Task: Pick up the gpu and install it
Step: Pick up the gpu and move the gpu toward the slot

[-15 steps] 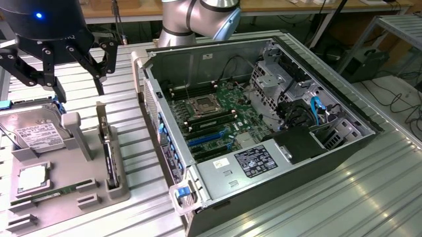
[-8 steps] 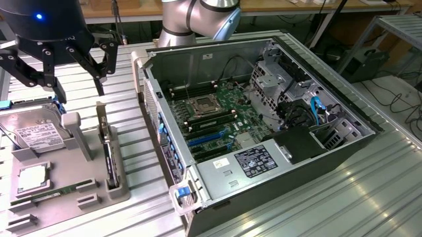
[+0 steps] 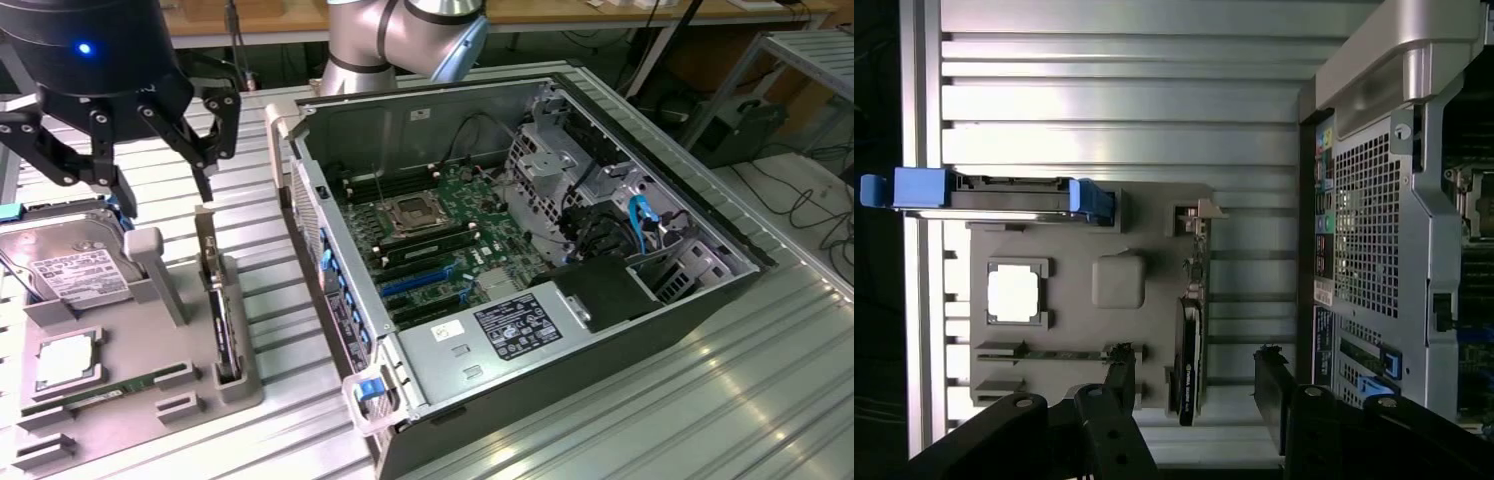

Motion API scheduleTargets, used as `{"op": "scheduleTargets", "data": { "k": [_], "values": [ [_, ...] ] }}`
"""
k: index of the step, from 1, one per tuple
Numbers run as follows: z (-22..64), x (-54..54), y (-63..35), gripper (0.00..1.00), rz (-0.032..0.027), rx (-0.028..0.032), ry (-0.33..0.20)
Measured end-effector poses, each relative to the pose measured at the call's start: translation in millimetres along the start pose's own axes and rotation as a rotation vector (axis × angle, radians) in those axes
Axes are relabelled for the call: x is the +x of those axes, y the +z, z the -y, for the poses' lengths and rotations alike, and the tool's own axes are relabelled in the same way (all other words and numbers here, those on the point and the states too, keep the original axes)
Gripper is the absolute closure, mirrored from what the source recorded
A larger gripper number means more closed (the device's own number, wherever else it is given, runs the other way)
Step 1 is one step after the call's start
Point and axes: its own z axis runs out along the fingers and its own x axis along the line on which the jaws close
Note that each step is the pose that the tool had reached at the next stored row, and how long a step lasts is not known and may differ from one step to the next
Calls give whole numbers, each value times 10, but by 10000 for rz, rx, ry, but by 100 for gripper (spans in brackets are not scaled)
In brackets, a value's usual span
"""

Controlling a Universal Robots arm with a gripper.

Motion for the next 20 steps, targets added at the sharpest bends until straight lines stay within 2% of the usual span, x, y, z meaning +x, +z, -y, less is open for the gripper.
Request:
{"op": "scheduleTargets", "data": {
  "k": [20],
  "values": [
    [50,5,223,40,0,-1,-3]
  ]
}}
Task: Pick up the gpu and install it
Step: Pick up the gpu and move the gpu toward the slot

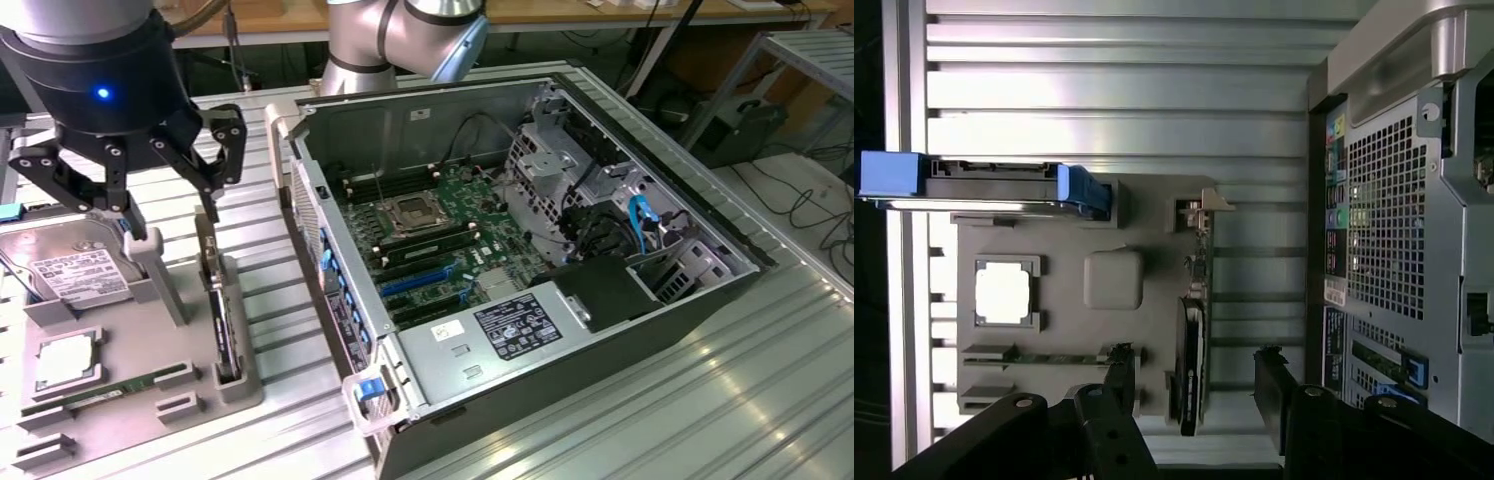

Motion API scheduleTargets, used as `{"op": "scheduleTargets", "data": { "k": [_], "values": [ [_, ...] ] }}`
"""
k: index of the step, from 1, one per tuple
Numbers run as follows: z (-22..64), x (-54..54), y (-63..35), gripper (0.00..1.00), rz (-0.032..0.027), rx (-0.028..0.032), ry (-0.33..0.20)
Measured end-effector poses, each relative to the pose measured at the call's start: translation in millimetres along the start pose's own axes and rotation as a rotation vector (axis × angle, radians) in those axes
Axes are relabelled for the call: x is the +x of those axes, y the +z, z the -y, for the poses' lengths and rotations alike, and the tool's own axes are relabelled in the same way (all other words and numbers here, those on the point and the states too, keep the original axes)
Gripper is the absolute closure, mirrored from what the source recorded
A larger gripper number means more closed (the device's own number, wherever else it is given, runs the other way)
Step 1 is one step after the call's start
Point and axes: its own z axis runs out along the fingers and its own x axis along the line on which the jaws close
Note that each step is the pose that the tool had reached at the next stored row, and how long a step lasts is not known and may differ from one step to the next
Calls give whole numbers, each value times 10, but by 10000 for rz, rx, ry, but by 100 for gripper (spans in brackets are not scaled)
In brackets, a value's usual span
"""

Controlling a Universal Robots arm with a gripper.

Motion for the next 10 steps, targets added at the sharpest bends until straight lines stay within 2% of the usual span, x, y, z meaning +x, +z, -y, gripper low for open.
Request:
{"op": "scheduleTargets", "data": {
  "k": [10],
  "values": [
    [22,3,93,40,-1,1,-1]
  ]
}}
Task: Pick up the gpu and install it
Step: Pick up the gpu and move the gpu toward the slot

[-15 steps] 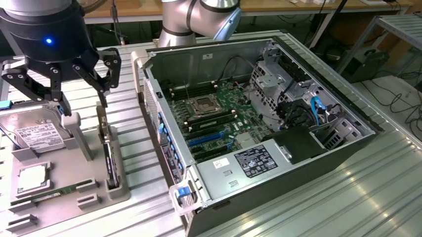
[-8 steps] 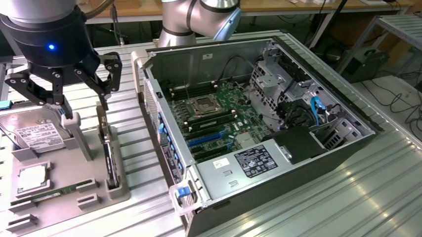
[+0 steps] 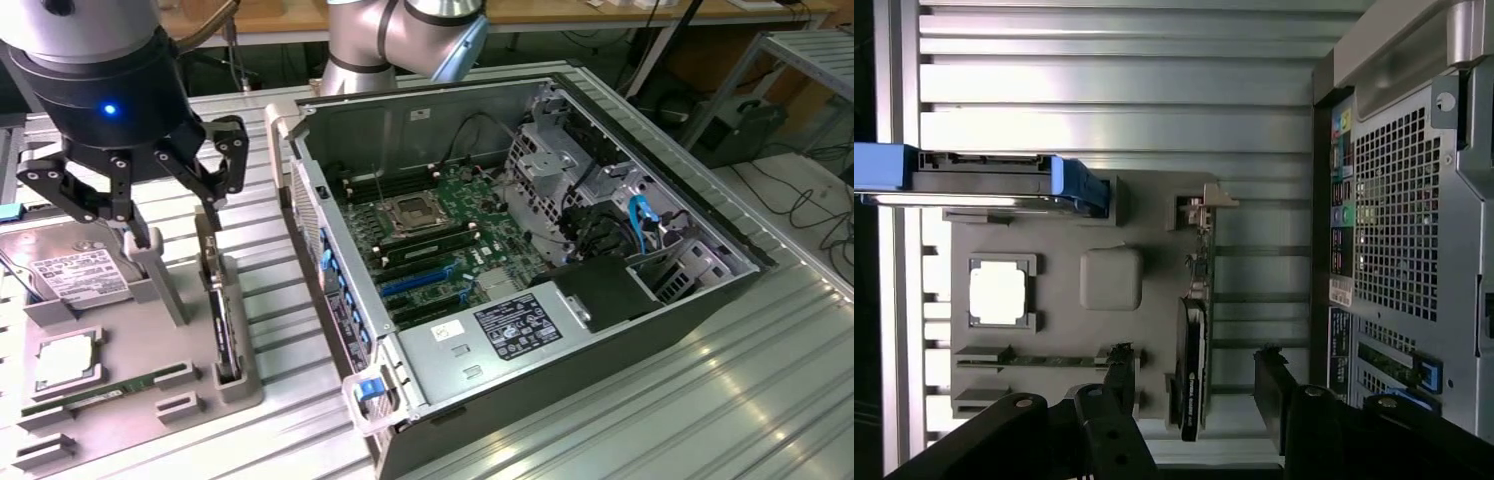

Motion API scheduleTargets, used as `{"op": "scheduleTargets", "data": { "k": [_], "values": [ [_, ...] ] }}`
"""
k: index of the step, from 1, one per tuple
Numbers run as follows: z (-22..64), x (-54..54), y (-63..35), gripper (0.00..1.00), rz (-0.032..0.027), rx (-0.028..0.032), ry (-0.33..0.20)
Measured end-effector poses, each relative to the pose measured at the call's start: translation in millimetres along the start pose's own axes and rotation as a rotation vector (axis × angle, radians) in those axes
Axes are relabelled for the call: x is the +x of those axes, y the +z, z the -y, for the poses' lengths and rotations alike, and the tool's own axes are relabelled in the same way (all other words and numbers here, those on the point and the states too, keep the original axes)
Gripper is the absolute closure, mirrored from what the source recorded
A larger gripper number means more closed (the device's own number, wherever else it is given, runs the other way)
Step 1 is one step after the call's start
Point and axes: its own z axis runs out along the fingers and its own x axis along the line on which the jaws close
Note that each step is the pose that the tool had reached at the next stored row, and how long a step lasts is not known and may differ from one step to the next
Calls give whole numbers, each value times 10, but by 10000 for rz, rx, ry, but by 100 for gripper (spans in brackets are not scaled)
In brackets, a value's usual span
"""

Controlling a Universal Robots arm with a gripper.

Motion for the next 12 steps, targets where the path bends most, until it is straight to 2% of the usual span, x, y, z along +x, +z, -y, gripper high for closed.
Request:
{"op": "scheduleTargets", "data": {
  "k": [7,12],
  "values": [
    [21,0,38,40,-6,1,-1],
    [83,1,65,40,-4,-1,-1]
  ]
}}
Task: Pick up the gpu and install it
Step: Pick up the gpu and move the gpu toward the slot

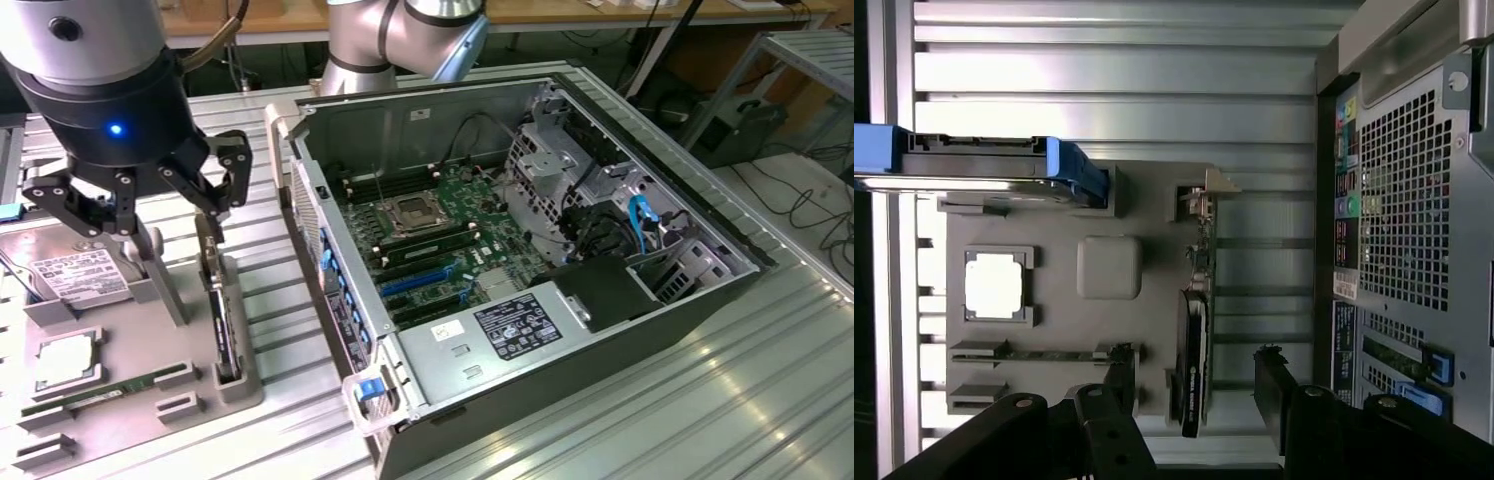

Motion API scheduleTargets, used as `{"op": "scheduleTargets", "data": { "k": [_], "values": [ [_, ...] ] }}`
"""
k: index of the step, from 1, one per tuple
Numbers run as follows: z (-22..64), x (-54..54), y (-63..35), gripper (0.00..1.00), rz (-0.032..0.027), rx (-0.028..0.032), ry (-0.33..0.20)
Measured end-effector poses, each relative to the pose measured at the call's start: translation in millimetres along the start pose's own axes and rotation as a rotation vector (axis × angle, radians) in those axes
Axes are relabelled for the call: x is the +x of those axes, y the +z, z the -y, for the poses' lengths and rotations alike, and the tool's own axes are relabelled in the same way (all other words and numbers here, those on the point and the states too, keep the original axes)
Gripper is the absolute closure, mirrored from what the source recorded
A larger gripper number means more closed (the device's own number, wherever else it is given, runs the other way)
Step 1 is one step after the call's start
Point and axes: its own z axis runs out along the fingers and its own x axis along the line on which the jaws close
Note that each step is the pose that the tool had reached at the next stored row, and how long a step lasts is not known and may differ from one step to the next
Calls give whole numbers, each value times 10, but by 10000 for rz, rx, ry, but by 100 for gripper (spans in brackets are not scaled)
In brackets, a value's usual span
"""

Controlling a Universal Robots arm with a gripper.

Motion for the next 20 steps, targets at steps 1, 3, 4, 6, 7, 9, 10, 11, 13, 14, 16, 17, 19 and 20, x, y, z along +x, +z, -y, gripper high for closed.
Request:
{"op": "scheduleTargets", "data": {
  "k": [1,3,4,6,7,9,10,11,13,14,16,17,19,20],
  "values": [
    [12,0,5,40,0,0,0],
    [35,1,14,40,0,0,0],
    [45,1,18,40,-1,1,1],
    [61,1,26,40,-1,1,1],
    [68,1,29,40,0,0,0],
    [81,1,40,40,1,-1,0],
    [85,2,46,40,0,0,1],
    [86,3,52,40,-1,1,3],
    [93,2,62,40,-2,2,1],
    [95,2,70,40,0,0,1],
    [99,3,82,40,0,0,1],
    [101,3,89,40,0,0,1],
    [103,3,99,40,0,0,1],
    [104,3,105,40,-1,0,0]
  ]
}}
